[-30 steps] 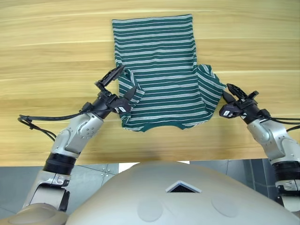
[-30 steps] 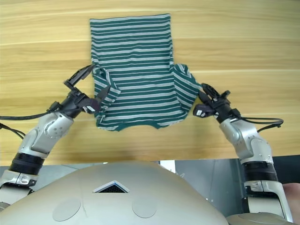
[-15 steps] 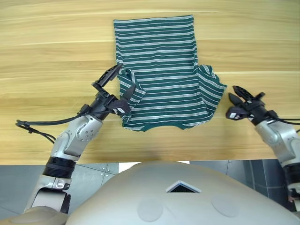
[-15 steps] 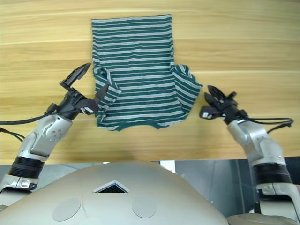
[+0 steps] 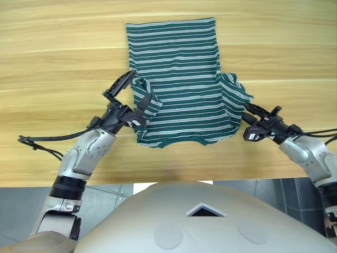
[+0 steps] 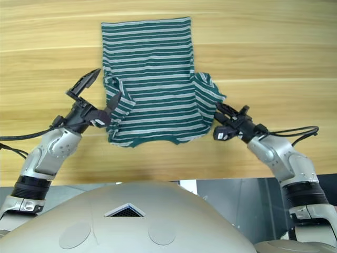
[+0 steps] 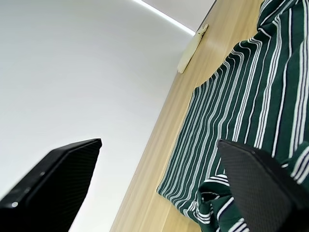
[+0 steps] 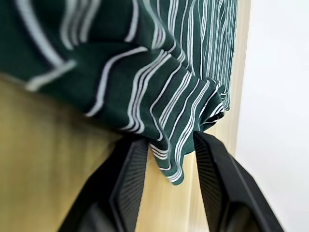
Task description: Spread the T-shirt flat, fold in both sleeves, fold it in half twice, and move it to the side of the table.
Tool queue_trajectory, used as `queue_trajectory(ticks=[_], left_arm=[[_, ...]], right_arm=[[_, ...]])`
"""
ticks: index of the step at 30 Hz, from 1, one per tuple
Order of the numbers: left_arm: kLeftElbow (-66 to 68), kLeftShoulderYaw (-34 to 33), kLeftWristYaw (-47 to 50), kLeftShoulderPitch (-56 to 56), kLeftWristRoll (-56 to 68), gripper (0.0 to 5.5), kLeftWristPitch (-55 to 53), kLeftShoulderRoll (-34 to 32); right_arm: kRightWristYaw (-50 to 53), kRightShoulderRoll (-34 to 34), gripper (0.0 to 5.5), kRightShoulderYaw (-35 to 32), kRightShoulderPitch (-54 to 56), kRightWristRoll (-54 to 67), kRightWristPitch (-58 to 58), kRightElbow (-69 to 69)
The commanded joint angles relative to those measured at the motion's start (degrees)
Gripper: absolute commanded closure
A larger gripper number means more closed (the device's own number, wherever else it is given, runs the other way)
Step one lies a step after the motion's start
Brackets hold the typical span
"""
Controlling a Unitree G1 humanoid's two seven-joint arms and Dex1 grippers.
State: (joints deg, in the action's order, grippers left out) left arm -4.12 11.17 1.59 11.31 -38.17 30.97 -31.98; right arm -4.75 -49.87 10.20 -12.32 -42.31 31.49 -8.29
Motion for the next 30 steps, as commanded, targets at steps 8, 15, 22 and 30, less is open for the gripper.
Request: queue_trajectory(ticks=[8,15,22,30], left_arm=[[0.36,0.13,-0.43,0.38,-0.92,1.04,-0.4,-0.23],[0.37,0.72,-0.63,0.49,-1.17,1.02,-0.3,-0.03],[0.06,1.33,-1.03,0.27,-1.07,1.02,-0.51,-0.02],[-0.37,1.87,-1.76,0.42,-1.03,1.02,-0.51,-0.14]], right_arm=[[4.52,0.96,3.75,2.71,6.03,-2.76,-4.36,-11.77],[4.88,1.22,3.92,5.01,6.05,-2.83,-3.3,-11.73],[5.4,1.28,4.57,6.52,7.55,-3.19,-3.22,-13.78],[5.59,1.28,5.46,8.28,9.37,-3.94,-3.25,-15.92]])
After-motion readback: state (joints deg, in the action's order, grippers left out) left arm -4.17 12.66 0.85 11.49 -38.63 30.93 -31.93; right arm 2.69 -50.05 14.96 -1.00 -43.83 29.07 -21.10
